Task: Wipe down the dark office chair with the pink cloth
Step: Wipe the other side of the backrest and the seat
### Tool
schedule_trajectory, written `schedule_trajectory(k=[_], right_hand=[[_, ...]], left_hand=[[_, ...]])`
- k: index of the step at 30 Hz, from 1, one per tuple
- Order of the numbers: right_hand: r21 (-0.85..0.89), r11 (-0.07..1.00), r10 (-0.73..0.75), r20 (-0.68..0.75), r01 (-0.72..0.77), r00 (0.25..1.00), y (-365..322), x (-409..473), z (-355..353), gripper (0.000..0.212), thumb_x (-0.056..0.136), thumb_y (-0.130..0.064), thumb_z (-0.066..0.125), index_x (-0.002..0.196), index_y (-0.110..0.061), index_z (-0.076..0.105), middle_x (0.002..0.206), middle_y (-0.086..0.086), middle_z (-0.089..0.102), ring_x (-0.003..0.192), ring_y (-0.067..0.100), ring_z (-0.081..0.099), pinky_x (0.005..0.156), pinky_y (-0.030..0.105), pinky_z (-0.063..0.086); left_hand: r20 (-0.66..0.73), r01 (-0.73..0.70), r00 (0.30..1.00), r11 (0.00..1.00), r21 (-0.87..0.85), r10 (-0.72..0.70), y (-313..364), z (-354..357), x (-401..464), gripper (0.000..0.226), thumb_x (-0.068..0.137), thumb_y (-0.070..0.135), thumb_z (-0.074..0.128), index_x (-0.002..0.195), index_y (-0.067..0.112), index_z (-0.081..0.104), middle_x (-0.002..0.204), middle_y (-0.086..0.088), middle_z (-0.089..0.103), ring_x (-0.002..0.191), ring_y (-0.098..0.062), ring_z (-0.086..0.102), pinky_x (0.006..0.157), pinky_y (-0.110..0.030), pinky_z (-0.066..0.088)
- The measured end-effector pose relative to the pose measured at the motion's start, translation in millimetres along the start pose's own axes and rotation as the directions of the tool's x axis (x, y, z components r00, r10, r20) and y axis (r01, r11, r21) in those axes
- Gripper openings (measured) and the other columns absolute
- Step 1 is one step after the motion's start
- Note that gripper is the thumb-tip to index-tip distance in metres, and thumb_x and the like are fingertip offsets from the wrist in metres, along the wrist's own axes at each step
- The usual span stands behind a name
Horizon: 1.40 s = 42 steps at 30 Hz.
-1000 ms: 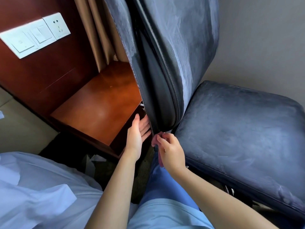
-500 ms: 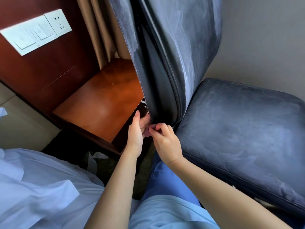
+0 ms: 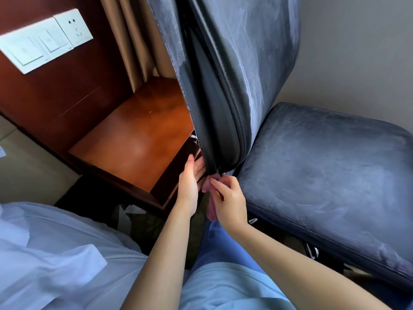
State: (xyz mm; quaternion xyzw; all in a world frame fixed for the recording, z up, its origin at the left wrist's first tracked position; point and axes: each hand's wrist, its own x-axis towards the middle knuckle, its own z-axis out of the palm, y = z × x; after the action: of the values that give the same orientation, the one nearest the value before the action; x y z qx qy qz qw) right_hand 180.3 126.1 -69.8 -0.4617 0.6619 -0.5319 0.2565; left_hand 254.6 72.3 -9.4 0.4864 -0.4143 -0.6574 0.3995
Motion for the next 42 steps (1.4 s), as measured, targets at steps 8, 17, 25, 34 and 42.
schedule_trajectory(k=[8, 17, 25, 34, 42], right_hand=[[-0.122, 0.992, 0.016, -0.059, -0.023, 0.998, 7.1, 12.7, 2.2, 0.022, 0.092, -0.004, 0.053, 0.108, -0.01, 0.066, 0.1, -0.013, 0.051, 0.086, -0.004, 0.05, 0.077, 0.008, 0.035], [0.134, 0.982, 0.158, -0.188, -0.134, 0.969, -11.2, 10.4, 9.4, 0.017, 0.091, -0.006, 0.053, 0.089, -0.016, 0.067, 0.089, -0.009, 0.063, 0.088, 0.011, 0.058, 0.081, 0.021, 0.044], [0.036, 0.989, 0.15, -0.108, -0.147, 0.983, -8.4, 18.0, 5.8, 0.017, 0.091, -0.007, 0.051, 0.091, -0.014, 0.067, 0.098, -0.008, 0.053, 0.089, 0.009, 0.053, 0.072, 0.007, 0.033], [-0.133, 0.948, 0.299, 0.055, -0.29, 0.953, 14.8, 22.0, 3.7, 0.022, 0.09, -0.011, 0.048, 0.093, -0.023, 0.066, 0.091, -0.001, 0.055, 0.088, 0.021, 0.055, 0.072, 0.026, 0.04], [0.117, 0.929, 0.359, -0.065, -0.351, 0.931, 11.9, 30.6, -3.4, 0.023, 0.091, -0.013, 0.048, 0.089, -0.025, 0.067, 0.088, -0.004, 0.062, 0.08, 0.009, 0.053, 0.075, 0.022, 0.039]], left_hand=[[-0.023, -0.019, 1.0, 1.0, -0.002, 0.019, -4.8, 5.1, 1.2, 0.039, 0.103, 0.037, 0.025, 0.121, 0.021, 0.057, 0.104, 0.012, 0.066, 0.102, -0.002, 0.06, 0.098, -0.028, 0.042], [-0.011, -0.025, 1.0, 0.999, 0.024, 0.025, -10.8, 2.7, 4.5, 0.038, 0.103, 0.038, 0.026, 0.112, 0.027, 0.061, 0.11, 0.01, 0.068, 0.109, -0.005, 0.061, 0.098, -0.027, 0.043], [-0.01, -0.039, 0.999, 0.999, -0.003, 0.039, -8.2, 6.2, 4.8, 0.037, 0.103, 0.035, 0.027, 0.113, 0.026, 0.061, 0.111, 0.008, 0.068, 0.108, -0.006, 0.061, 0.095, -0.025, 0.044], [-0.02, -0.041, 0.999, 0.997, -0.068, 0.04, -5.5, 8.9, 5.7, 0.037, 0.103, 0.032, 0.03, 0.127, 0.017, 0.054, 0.116, 0.006, 0.063, 0.103, -0.002, 0.059, 0.098, -0.025, 0.042], [-0.02, -0.018, 1.0, 0.999, -0.047, 0.017, -18.4, 3.8, 10.4, 0.038, 0.103, 0.027, 0.032, 0.132, 0.011, 0.05, 0.115, 0.003, 0.06, 0.103, -0.003, 0.058, 0.089, -0.019, 0.043]])
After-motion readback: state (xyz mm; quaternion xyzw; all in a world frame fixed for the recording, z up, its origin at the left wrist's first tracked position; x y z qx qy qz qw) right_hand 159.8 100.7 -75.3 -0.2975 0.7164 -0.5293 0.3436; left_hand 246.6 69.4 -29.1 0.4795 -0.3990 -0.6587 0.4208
